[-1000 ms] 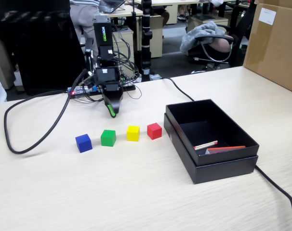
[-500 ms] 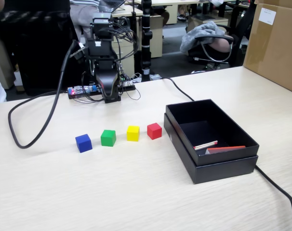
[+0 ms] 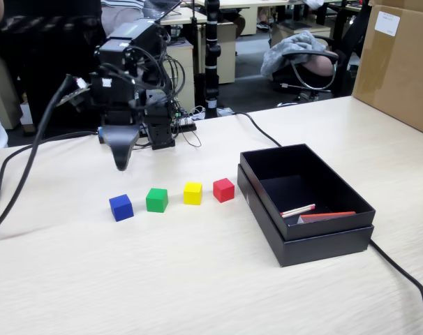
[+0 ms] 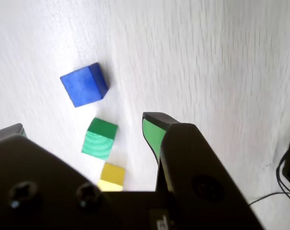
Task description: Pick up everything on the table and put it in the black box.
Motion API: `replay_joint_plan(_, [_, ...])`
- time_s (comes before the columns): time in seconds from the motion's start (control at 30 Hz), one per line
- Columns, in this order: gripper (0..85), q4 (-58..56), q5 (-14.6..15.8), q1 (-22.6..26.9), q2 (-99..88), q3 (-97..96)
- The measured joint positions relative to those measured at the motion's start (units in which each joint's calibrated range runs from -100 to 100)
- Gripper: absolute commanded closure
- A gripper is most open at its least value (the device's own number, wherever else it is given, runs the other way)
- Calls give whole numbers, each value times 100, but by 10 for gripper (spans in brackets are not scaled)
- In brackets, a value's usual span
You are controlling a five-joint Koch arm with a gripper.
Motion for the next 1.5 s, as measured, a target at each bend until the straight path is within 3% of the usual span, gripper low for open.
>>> replay_joint_plan(0.47, [380,15,-122,-161,2900,1397])
replay_joint_plan(1.07, [435,15,-112,-98,4026,1689])
replay_joint_plan(1.27, [644,23,-137,-73,4220,1835])
replay_joint_plan(1.37, [847,54,-166,-78,4259,1935])
replay_joint_plan(1.5, [846,54,-215,-83,4259,1935])
